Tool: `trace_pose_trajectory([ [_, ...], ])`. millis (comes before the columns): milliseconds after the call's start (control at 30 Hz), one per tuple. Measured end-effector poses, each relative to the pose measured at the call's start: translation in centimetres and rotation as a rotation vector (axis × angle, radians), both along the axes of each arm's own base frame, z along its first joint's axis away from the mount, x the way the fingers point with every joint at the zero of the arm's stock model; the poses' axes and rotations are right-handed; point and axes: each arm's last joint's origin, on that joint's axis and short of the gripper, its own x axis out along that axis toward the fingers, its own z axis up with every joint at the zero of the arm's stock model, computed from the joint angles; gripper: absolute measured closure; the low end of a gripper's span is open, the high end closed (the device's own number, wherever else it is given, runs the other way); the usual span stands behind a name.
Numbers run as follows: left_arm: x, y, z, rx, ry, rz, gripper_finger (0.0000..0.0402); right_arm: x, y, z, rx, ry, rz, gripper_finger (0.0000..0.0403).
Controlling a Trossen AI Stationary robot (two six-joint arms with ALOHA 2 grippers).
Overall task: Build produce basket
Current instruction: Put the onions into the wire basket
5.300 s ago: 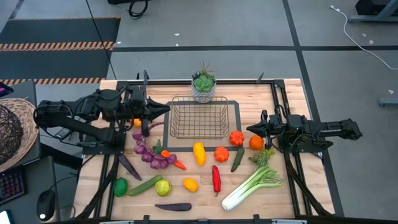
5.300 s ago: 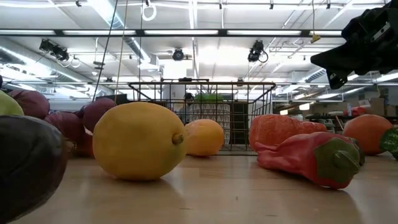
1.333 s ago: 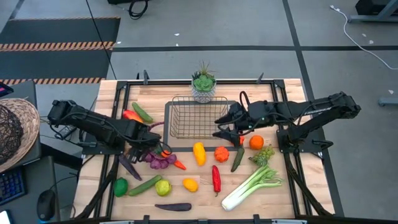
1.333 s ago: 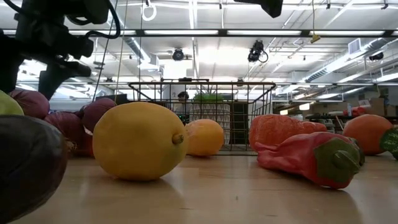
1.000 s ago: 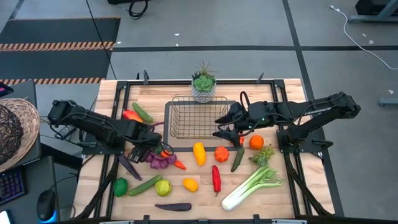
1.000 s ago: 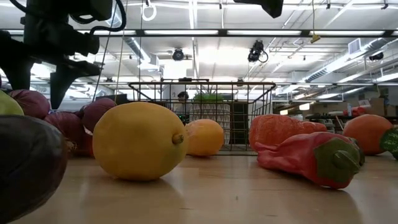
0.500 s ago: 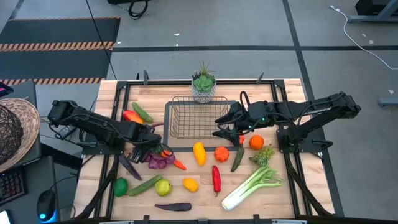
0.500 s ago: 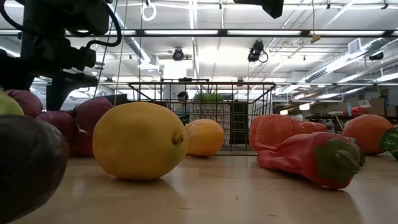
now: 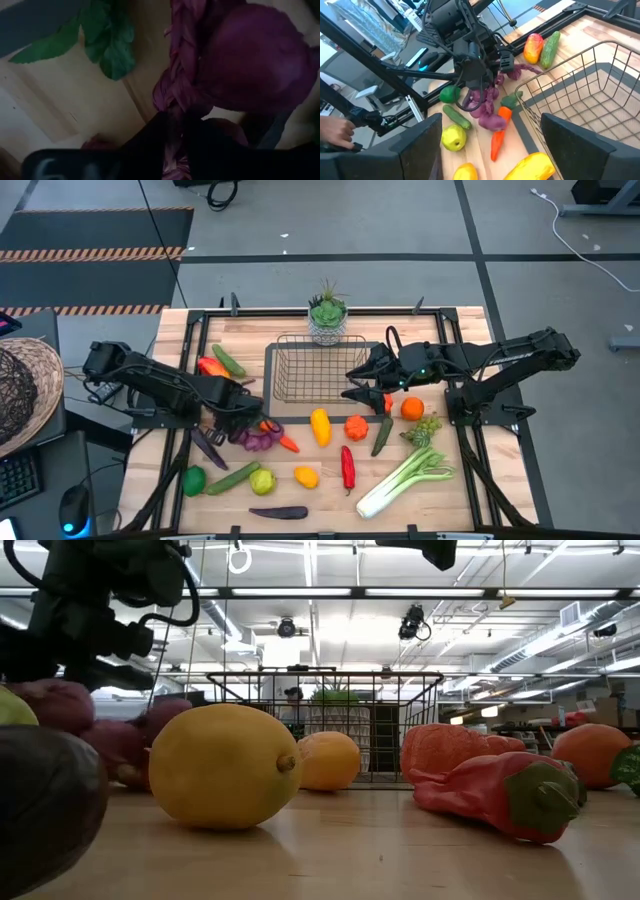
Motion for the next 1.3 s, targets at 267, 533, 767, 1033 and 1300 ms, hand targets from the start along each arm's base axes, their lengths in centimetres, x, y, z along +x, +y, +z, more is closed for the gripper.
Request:
trace_pose_trajectory([
  [267, 1.0, 0.2, 3.4, 0.001, 0.005, 0.095, 0.0371, 0.0, -0.2, 0.0, -0.005, -0.001, -0.004, 0.0060],
  [533, 2.3, 0.1, 10.2, -0.031, -0.072, 0.125, 0.0364, 0.0, -0.4, 0.0, -0.007, 0.000, -0.012, 0.0068],
  [767, 3.4, 0.3, 17.4, -0.082, -0.329, 0.144, 0.0367, 0.0, -0.4, 0.0, -0.004, 0.000, -0.005, 0.0074],
  [1033, 5.1, 2.8, 20.3, -0.078, -0.578, 0.300, 0.0359, -0.2, -0.4, 0.3, 0.016, -0.008, 0.041, 0.0074],
  [1300, 9.8, 4.3, 18.7, -0.069, -0.684, 0.328, 0.0356, -2.0, -0.7, 1.3, 0.032, -0.017, 0.054, 0.0074],
])
